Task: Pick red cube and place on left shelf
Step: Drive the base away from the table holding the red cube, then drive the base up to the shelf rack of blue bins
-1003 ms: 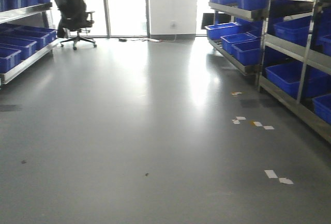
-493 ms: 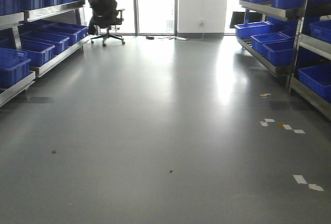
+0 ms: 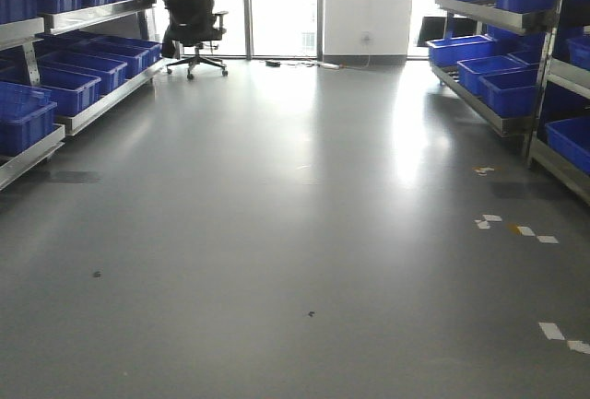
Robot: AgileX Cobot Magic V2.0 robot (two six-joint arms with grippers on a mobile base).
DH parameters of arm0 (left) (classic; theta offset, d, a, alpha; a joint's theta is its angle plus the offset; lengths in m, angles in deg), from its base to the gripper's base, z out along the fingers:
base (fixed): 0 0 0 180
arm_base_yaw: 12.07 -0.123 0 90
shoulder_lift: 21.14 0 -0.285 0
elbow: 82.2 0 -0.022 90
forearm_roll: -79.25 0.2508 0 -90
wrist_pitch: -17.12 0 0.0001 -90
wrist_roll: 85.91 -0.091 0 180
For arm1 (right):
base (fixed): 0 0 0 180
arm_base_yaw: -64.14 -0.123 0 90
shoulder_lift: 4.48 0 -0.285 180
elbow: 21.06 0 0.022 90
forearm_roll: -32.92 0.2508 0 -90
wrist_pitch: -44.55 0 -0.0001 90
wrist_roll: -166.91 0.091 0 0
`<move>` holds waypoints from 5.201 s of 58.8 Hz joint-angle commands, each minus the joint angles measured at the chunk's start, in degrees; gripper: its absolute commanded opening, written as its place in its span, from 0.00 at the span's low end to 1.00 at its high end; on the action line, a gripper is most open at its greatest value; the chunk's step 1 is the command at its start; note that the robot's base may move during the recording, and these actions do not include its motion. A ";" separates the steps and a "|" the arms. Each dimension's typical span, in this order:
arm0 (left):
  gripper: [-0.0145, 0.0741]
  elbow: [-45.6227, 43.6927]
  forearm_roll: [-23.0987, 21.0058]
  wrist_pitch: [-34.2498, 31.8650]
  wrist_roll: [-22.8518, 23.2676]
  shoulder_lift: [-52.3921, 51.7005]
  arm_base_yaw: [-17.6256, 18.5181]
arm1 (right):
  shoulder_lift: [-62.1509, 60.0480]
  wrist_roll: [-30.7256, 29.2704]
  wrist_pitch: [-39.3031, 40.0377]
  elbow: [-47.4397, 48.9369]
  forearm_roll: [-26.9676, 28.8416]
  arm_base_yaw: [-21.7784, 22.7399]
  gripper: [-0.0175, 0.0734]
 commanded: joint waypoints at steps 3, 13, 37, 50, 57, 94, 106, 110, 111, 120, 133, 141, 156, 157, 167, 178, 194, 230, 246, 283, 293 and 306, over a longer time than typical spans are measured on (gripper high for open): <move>0.28 1.32 -0.17 -5.04 0.05 -0.82 0.23 | 0.56 -0.33 4.86 1.65 -0.53 0.27 0.26; 0.28 1.32 -0.54 -5.04 0.05 -0.82 0.23 | 0.56 -0.33 4.86 1.65 -0.53 0.27 0.26; 0.28 1.32 -0.17 -5.04 0.05 -0.82 0.23 | 0.56 -0.33 4.86 1.65 -0.53 0.27 0.26; 0.28 1.32 -0.54 -5.04 0.05 -0.82 0.23 | 0.56 -0.33 4.86 1.65 -0.53 0.27 0.26; 0.28 1.32 -0.54 -5.04 0.05 -0.82 0.23 | 0.56 -0.33 4.86 1.65 -0.53 0.27 0.26; 0.28 1.32 -0.54 -5.04 0.05 -0.82 0.23 | 0.56 -0.33 4.86 1.65 -0.53 0.27 0.26; 0.28 1.32 -0.54 -5.04 0.05 -0.82 0.23 | 0.56 -0.33 4.86 1.65 -0.53 0.27 0.26; 0.28 1.32 -0.17 -5.04 0.05 -0.82 0.23 | 0.56 -0.33 4.86 1.65 -0.53 0.27 0.26; 0.28 1.32 -0.54 -5.04 0.05 -0.82 0.23 | 0.56 -0.33 4.86 1.65 -0.53 0.27 0.26; 0.28 1.32 -0.54 -5.04 0.05 -0.82 0.23 | 0.56 -0.33 4.86 1.65 -0.53 0.27 0.26; 0.28 1.32 -0.54 -5.04 0.05 -0.82 0.23 | 0.56 -0.33 4.86 1.65 -0.53 0.27 0.26; 0.28 1.32 -0.54 -5.04 0.05 -0.82 0.23 | 0.56 -0.33 4.86 1.65 -0.53 0.27 0.26; 0.28 1.32 -0.54 -5.04 0.05 -0.82 0.23 | 0.56 -0.33 4.86 1.65 -0.53 0.27 0.26; 0.28 1.32 -0.54 -5.04 0.05 -0.82 0.23 | 0.56 -0.33 4.86 1.65 -0.53 0.27 0.26; 0.28 1.32 -0.17 -5.04 0.05 -0.82 0.23 | 0.56 -0.33 4.86 1.65 -0.53 0.27 0.26; 0.28 1.32 -0.54 -5.04 0.05 -0.82 0.23 | 0.56 -0.33 4.86 1.65 -0.53 0.27 0.26; 0.28 1.32 -0.17 -5.04 0.05 -0.82 0.23 | 0.56 -0.33 4.86 1.65 -0.53 0.27 0.26; 0.28 1.32 -0.54 -5.04 0.05 -0.82 0.23 | 0.56 -0.33 4.86 1.65 -0.53 0.27 0.26; 0.28 1.32 -0.54 -5.04 0.05 -0.82 0.23 | 0.56 -0.33 4.86 1.65 -0.53 0.27 0.26; 0.28 1.32 -0.54 -5.04 0.05 -0.82 0.23 | 0.56 -0.33 4.86 1.65 -0.53 0.27 0.26; 0.28 1.32 -0.54 -5.04 0.05 -0.82 0.23 | 0.56 -0.33 4.86 1.65 -0.53 0.27 0.26; 0.28 1.32 -0.54 -5.04 0.05 -0.82 0.23 | 0.56 -0.33 4.86 1.65 -0.53 0.27 0.26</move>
